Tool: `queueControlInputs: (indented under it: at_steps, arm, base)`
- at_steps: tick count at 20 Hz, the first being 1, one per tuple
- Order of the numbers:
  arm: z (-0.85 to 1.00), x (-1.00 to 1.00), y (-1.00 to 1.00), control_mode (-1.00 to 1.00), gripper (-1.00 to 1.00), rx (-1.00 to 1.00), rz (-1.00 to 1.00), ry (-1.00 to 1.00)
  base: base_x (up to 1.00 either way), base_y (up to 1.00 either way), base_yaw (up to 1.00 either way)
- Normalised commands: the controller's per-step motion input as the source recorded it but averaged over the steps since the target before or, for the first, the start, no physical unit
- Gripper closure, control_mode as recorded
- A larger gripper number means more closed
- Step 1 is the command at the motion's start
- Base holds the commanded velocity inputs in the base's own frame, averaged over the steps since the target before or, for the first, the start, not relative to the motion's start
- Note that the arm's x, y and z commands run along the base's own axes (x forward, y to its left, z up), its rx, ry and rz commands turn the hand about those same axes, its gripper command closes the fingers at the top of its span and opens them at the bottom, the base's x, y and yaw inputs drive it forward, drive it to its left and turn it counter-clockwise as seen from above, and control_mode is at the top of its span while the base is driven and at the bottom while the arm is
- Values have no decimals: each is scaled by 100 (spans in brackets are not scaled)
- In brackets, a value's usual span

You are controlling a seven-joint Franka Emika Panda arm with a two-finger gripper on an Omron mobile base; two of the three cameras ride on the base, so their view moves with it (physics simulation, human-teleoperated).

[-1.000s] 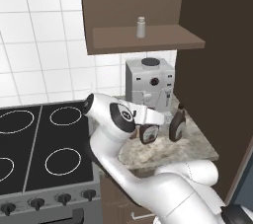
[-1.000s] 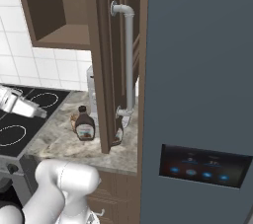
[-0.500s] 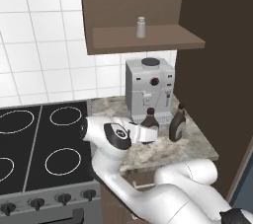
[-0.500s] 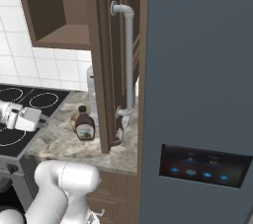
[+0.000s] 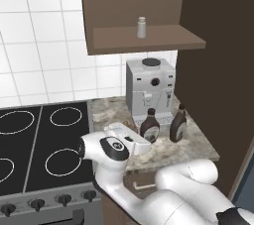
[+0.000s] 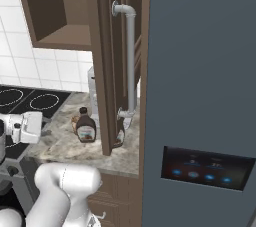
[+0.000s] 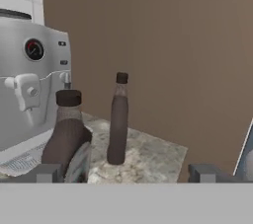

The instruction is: There are various items on the counter. Only move the condiments/shakers into the cabinet.

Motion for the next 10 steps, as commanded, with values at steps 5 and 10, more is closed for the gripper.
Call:
queueControlInputs:
  at_steps: [5, 10]
  arm:
    - [-9, 44, 0, -100, -100, 0, -3, 0]
    - [-13, 31, 0, -100, -100, -3, -1, 0]
  base:
    - [0, 0, 0]
    - [0, 0, 0]
